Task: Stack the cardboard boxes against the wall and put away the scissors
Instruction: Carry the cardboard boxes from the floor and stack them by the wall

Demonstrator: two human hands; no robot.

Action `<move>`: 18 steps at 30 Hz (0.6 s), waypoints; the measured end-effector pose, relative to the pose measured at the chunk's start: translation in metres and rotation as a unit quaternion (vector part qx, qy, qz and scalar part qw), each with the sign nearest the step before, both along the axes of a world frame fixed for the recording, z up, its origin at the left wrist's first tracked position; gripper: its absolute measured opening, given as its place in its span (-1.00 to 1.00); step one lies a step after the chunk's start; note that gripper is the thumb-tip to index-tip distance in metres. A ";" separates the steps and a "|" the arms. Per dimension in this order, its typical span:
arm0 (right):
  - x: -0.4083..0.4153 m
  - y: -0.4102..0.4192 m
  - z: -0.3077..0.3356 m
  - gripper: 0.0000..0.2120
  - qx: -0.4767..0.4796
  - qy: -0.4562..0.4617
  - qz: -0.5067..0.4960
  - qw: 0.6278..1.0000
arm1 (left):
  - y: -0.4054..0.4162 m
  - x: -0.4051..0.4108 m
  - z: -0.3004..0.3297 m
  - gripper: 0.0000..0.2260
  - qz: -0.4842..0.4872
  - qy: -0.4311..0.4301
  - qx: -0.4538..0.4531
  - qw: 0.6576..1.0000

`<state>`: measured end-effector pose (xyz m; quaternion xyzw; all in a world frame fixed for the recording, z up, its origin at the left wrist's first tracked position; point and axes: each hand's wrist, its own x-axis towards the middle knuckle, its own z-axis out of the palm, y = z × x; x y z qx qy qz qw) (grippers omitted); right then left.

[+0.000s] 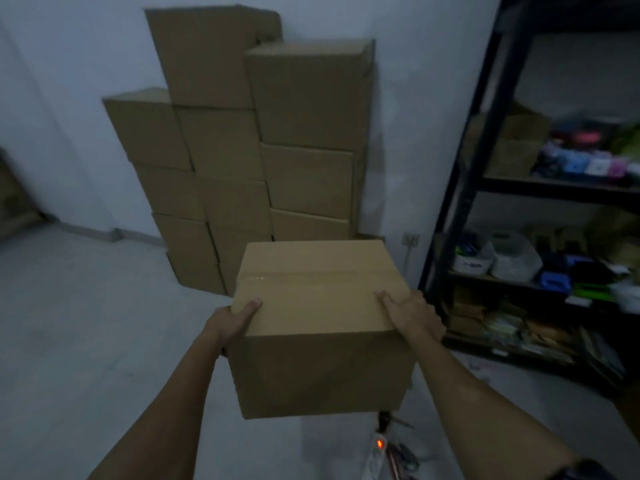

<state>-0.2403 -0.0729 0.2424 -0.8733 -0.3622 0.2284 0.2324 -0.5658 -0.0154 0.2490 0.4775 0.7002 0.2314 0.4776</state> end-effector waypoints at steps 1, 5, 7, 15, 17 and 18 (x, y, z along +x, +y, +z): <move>-0.019 0.021 0.008 -0.09 0.006 0.003 0.007 1.000 | 0.019 -0.022 0.006 -0.25 0.007 0.004 0.001 1.000; -0.086 0.103 0.046 -0.06 0.031 0.022 0.031 0.999 | 0.087 -0.097 0.051 -0.17 0.019 0.017 0.017 1.000; -0.121 0.143 0.078 -0.13 0.047 0.015 0.040 0.998 | 0.123 -0.132 0.083 -0.18 0.025 0.013 0.042 0.999; -0.155 0.259 0.252 -0.26 0.152 -0.089 0.050 0.983 | 0.241 -0.191 0.249 -0.22 -0.029 0.008 0.131 0.991; -0.152 0.274 0.304 -0.23 0.181 -0.115 0.049 0.975 | 0.261 -0.190 0.297 -0.27 -0.043 0.008 0.163 0.986; -0.150 0.280 0.328 -0.25 0.197 -0.130 0.047 0.971 | 0.269 -0.189 0.319 -0.30 -0.049 0.008 0.179 0.983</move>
